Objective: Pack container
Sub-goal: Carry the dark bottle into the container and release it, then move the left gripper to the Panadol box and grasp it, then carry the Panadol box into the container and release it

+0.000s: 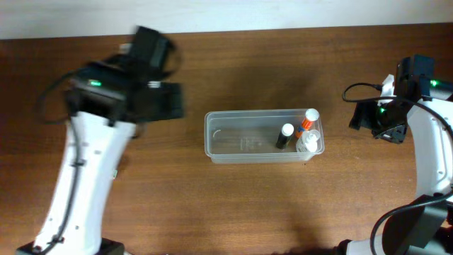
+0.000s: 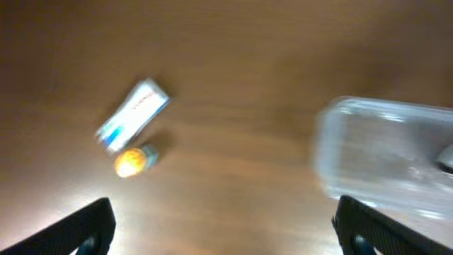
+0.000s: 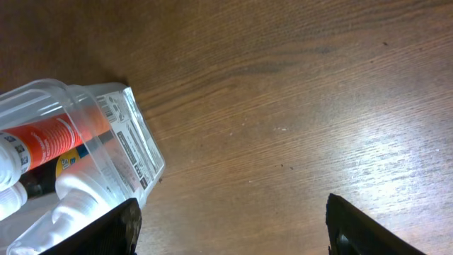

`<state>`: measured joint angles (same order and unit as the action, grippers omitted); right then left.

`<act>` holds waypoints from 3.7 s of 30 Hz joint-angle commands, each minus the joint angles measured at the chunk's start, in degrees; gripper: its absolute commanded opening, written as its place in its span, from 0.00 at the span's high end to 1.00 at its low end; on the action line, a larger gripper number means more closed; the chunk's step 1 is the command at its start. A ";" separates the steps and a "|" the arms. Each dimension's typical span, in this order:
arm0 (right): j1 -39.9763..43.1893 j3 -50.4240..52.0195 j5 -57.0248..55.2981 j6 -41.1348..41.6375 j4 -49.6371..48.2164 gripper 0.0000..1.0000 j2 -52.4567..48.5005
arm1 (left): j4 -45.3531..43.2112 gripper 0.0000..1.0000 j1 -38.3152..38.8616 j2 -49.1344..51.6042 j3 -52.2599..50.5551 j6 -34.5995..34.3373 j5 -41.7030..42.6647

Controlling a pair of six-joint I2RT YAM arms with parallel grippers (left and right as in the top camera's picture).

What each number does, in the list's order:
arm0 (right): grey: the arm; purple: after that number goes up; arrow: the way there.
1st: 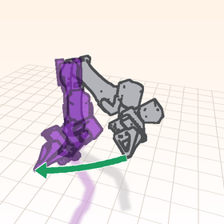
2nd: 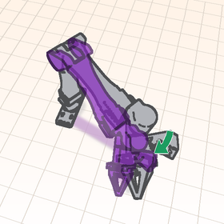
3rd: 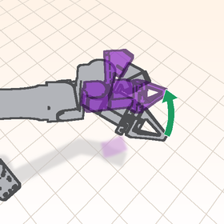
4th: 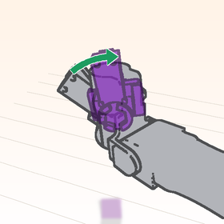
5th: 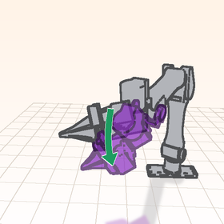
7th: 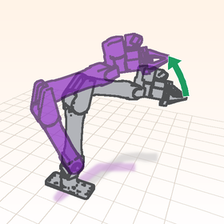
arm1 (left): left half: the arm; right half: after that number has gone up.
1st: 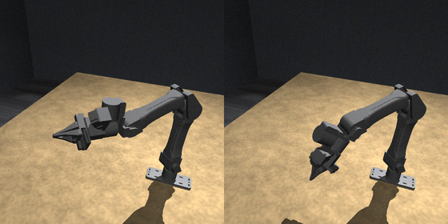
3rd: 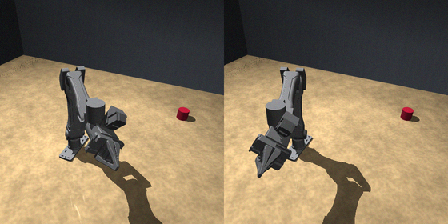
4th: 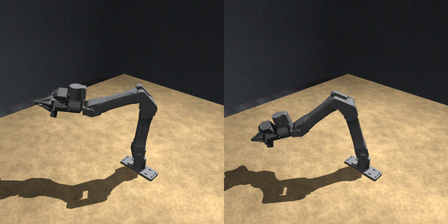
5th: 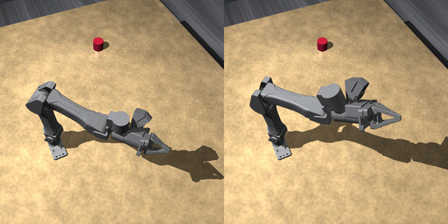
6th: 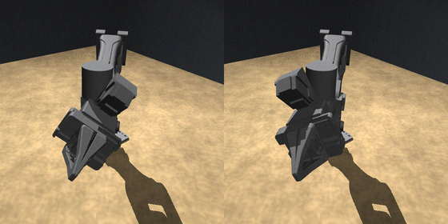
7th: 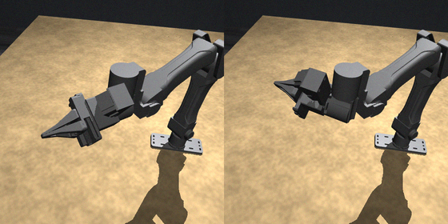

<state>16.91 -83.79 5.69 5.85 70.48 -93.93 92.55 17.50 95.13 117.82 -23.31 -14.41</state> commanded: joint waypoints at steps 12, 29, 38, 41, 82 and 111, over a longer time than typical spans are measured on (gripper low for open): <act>0.31 -0.02 0.33 0.15 0.46 0.24 0.11 | -11.47 0.01 -26.36 1.31 -20.39 17.70 7.69; 0.31 -0.02 0.33 0.17 0.48 0.24 0.11 | -29.62 0.01 -37.13 17.99 -33.68 32.30 10.49; 0.31 -0.02 0.31 0.15 0.46 0.24 0.11 | -35.30 0.00 -36.61 24.61 -33.68 33.29 10.16; 0.33 -0.02 0.31 0.15 0.46 0.24 0.11 | -36.57 0.01 -36.63 25.59 -33.68 33.27 10.23; 0.31 -0.02 0.28 0.15 0.68 0.24 0.11 | -21.35 0.59 -23.54 10.71 -11.08 30.38 19.45; 0.31 -0.02 0.31 0.15 0.66 0.24 0.11 | -28.92 0.52 20.22 25.90 -11.23 51.91 11.69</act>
<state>16.91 -83.79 5.69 5.80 71.11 -93.93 63.64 37.95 119.98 106.08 27.49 0.51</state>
